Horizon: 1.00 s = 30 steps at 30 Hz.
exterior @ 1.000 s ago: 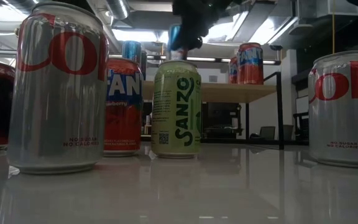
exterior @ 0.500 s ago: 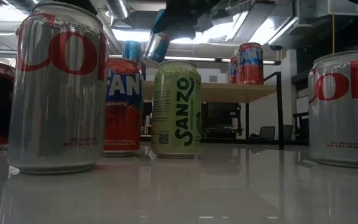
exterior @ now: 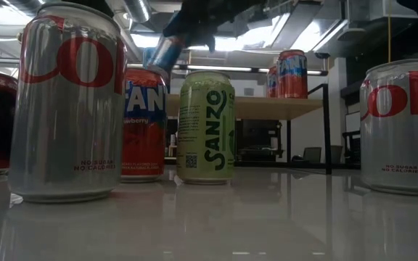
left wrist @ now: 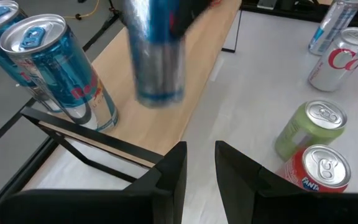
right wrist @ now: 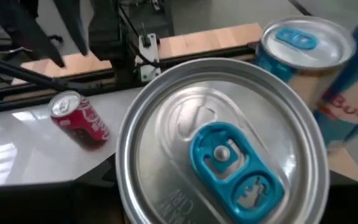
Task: Sort soda cans
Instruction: Put the left blue soda can on the shelf aligned with the blue soda cans
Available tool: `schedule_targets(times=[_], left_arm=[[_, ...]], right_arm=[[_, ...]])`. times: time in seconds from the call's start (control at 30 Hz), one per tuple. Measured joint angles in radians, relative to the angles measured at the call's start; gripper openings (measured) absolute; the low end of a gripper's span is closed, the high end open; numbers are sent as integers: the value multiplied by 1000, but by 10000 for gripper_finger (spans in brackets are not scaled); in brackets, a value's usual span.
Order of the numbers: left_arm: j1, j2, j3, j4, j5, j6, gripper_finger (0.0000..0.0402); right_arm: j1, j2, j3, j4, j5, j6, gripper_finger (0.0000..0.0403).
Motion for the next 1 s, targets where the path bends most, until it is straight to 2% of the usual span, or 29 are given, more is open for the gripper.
schedule_targets(times=[0.33,0.73,1.0], left_arm=[[1,0,0,16,0,7,76],[1,6,0,44,-1,2,76],[15,84,0,77,-118,1,76]], right_arm=[[0,67,0,31,0,1,225],[0,68,0,26,15,0,225],[0,83,3,22,15,-3,225]])
